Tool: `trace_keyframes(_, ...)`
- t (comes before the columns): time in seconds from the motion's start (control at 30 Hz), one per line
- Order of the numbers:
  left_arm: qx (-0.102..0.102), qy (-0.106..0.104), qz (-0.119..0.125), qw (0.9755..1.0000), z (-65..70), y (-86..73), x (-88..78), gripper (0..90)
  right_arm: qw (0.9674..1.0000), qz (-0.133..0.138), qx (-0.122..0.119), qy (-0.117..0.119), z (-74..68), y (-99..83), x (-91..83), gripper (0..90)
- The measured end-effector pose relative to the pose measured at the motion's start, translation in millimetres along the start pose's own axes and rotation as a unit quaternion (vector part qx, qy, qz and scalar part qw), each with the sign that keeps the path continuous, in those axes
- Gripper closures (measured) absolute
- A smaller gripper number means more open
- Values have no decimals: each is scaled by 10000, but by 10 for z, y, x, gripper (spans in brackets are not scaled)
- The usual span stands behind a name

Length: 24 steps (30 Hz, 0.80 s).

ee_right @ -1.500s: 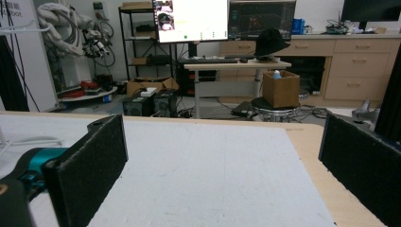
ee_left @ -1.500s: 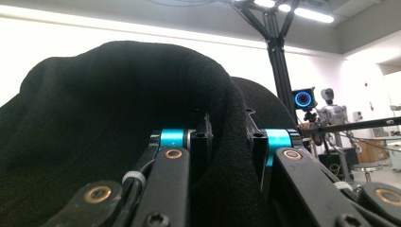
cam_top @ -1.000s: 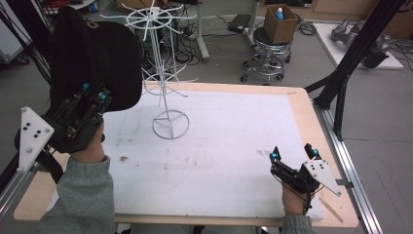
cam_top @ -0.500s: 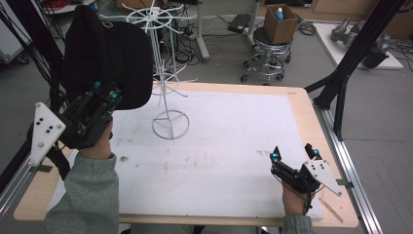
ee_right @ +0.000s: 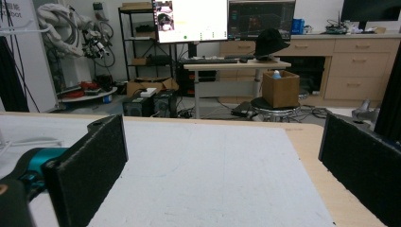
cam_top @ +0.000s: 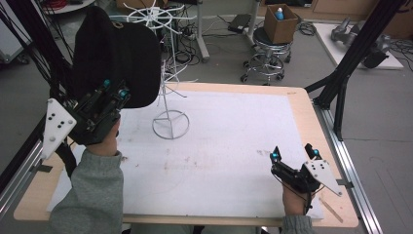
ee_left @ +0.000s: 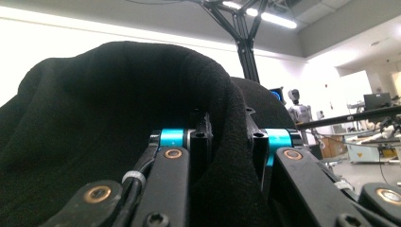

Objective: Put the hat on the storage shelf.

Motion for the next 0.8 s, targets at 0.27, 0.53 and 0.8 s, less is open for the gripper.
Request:
trace_keyframes(0.27,-59,-48,60,10000,-21,-64,-9,777,10000,6,3,4,2,0,-2,9)
trace_keyframes(0.53,-26,-97,102,9999,-23,-130,-46,755,10000,-16,-14,7,-3,-2,-1,9)
trace_keyframes(0.8,-74,-93,118,9999,-22,-220,-83,753,10000,-8,-20,3,-1,-2,-3,10)
Point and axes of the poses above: each handheld gripper's, and its own axes: x roughly forward along the jaws, y roughly out of its top, z roughly to its right, the point moved 4 cm from there along x, roughly forward along the jaws, and after that the axes turned 9 degrees about -x, right-handed, at the moved point
